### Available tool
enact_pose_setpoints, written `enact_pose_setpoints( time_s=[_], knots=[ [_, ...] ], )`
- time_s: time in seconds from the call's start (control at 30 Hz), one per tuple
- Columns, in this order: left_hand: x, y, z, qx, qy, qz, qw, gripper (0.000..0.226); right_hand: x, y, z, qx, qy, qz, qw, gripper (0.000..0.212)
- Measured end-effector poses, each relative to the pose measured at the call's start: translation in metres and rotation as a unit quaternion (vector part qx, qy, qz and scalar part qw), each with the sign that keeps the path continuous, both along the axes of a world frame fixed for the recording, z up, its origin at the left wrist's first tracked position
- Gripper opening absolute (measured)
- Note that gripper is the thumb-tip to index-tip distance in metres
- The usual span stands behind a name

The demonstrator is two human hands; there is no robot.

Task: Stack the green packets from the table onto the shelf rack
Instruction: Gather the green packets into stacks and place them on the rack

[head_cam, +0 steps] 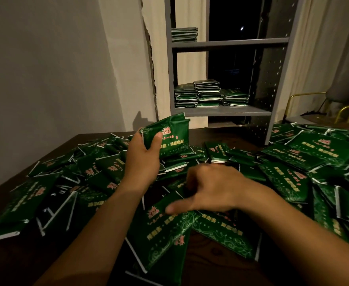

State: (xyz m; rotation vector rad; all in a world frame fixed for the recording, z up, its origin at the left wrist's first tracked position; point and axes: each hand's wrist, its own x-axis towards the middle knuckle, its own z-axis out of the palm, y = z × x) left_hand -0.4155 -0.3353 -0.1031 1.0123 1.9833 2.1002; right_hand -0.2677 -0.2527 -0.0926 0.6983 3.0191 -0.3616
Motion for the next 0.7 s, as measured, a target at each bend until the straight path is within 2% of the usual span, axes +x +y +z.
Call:
enact_pose_setpoints(
  time_s=[0.07, 0.2, 0.27, 0.3, 0.4, 0.53, 0.6, 0.7],
  knots=[
    [-0.001, 0.001, 0.000, -0.001, -0.007, 0.002, 1.000, 0.006, -0.005, -0.011, -0.003, 0.010, -0.005, 0.020, 1.000, 0.077],
    [-0.003, 0.000, 0.000, -0.004, -0.021, 0.016, 1.000, 0.007, -0.010, -0.006, 0.000, -0.089, 0.016, -0.027, 0.996, 0.042],
    [-0.003, 0.000, 0.001, -0.001, -0.024, 0.018, 1.000, 0.007, -0.008, 0.009, 0.001, -0.050, 0.052, -0.079, 0.994, 0.034],
    [-0.003, 0.000, 0.001, -0.001, -0.025, 0.016, 1.000, 0.007, -0.008, 0.016, -0.001, -0.012, 0.058, -0.106, 0.993, 0.038],
    [-0.002, 0.001, -0.002, -0.013, -0.023, 0.008, 1.000, 0.007, -0.006, 0.029, -0.008, 0.064, 0.005, -0.170, 0.983, 0.072],
    [-0.003, 0.003, -0.005, -0.027, -0.023, 0.010, 0.999, 0.013, -0.006, 0.029, -0.010, 0.040, -0.041, -0.181, 0.982, 0.102],
    [-0.003, 0.003, -0.005, -0.031, -0.023, 0.009, 0.999, 0.014, -0.008, 0.026, -0.009, 0.021, -0.027, -0.179, 0.983, 0.098],
    [-0.004, 0.003, -0.007, -0.036, -0.025, 0.014, 0.999, 0.011, -0.009, 0.029, -0.008, -0.060, 0.054, -0.183, 0.980, 0.076]
  ],
)
